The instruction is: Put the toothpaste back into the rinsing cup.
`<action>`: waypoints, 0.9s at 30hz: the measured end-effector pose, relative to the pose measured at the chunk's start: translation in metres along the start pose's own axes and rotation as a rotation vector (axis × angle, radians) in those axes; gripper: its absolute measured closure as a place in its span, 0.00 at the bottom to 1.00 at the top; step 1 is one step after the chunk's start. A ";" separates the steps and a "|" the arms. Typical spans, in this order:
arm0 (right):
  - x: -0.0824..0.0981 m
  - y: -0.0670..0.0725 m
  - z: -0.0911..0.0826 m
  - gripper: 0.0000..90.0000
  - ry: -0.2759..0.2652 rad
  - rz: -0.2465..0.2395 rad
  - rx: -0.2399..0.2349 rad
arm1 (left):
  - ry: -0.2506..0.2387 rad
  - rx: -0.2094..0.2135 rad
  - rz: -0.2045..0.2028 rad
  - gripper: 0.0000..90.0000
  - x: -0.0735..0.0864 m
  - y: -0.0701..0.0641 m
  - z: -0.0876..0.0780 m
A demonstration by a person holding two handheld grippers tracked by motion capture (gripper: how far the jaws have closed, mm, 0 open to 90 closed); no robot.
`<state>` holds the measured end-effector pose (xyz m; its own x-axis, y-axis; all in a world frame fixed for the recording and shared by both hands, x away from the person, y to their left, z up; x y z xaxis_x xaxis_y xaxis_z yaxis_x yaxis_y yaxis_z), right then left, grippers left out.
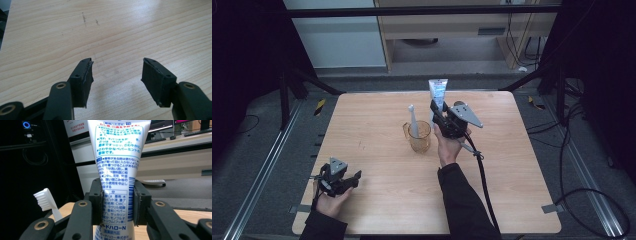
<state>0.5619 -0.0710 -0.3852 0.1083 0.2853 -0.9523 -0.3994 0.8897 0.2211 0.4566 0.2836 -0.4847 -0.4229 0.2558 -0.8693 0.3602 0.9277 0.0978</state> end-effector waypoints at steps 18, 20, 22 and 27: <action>0.030 0.006 0.027 0.75 0.027 0.031 -0.013 | -0.002 0.000 -0.006 0.45 0.000 0.001 0.000; 0.033 0.006 0.028 0.75 0.036 0.034 -0.011 | -0.002 0.000 -0.006 0.45 0.000 0.001 0.000; 0.037 0.005 0.030 0.75 0.045 0.033 -0.010 | -0.001 0.002 -0.005 0.45 0.000 0.001 0.000; 0.044 0.006 0.032 0.75 0.070 0.026 -0.012 | -0.001 0.001 -0.005 0.45 0.000 0.001 0.000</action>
<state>0.5933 -0.0415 -0.4194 0.0341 0.2826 -0.9586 -0.4126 0.8776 0.2440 0.4570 0.2846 -0.4851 -0.4238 0.2504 -0.8705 0.3588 0.9288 0.0926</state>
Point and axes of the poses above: each handheld gripper's, and its own axes: z roughly forward along the jaws, x roughly out of its underside, y roughly to its left, the point moved 1 cm from there along z, roughly forward along the jaws, and after that the axes turned 12 degrees about -y, right-handed, at the moved point
